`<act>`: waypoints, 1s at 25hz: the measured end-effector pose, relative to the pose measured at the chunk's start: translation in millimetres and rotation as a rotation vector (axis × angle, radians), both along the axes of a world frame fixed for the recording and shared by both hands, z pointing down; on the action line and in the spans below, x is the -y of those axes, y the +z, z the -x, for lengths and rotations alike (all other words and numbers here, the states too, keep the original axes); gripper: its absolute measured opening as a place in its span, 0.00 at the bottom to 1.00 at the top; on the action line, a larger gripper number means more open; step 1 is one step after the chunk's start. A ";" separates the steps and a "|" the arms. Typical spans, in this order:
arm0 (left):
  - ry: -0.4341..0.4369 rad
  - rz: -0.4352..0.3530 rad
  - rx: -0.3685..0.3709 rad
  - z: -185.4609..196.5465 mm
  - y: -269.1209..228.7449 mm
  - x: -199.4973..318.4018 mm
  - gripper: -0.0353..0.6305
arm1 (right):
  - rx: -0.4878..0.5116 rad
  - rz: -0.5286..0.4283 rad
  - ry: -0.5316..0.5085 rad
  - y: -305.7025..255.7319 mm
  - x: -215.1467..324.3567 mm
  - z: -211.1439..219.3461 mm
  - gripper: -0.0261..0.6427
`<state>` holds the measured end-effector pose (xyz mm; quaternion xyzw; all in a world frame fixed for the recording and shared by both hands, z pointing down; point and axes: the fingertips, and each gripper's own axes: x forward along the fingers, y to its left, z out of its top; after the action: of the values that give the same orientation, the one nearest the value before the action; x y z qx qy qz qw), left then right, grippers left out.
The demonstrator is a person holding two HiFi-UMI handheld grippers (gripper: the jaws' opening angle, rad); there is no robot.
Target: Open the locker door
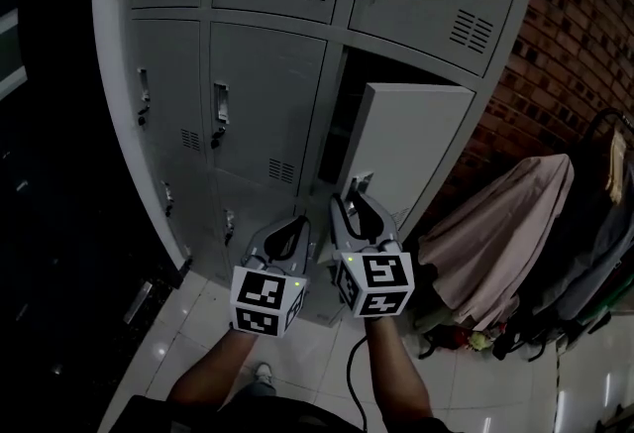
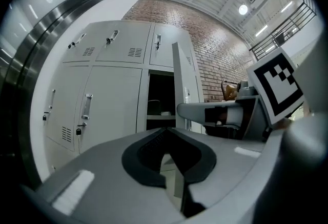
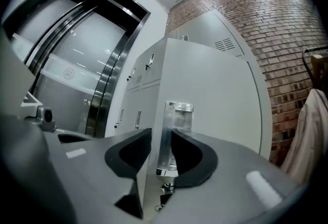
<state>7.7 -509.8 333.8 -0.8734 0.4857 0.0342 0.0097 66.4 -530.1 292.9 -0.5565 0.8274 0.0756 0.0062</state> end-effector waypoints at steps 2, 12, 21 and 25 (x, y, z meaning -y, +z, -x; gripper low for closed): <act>-0.006 0.002 0.005 -2.1 0.8 -14.2 0.06 | 0.008 0.003 -0.006 -0.3 -11.6 -6.7 0.22; -0.017 0.017 0.025 -14.3 8.7 -67.0 0.06 | 0.061 0.000 0.009 -1.1 -56.5 -39.3 0.23; -0.013 -0.013 0.040 -29.7 0.6 -87.0 0.06 | 0.025 -0.019 0.004 0.7 -67.3 -49.7 0.24; -0.032 -0.024 0.043 -27.3 -5.1 -93.5 0.06 | 0.001 -0.026 0.018 -0.8 -71.1 -52.9 0.28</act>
<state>35.0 -416.3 328.8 -0.8659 0.4987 0.0209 0.0313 119.3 -459.0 292.1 -0.5637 0.8214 0.0862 0.0132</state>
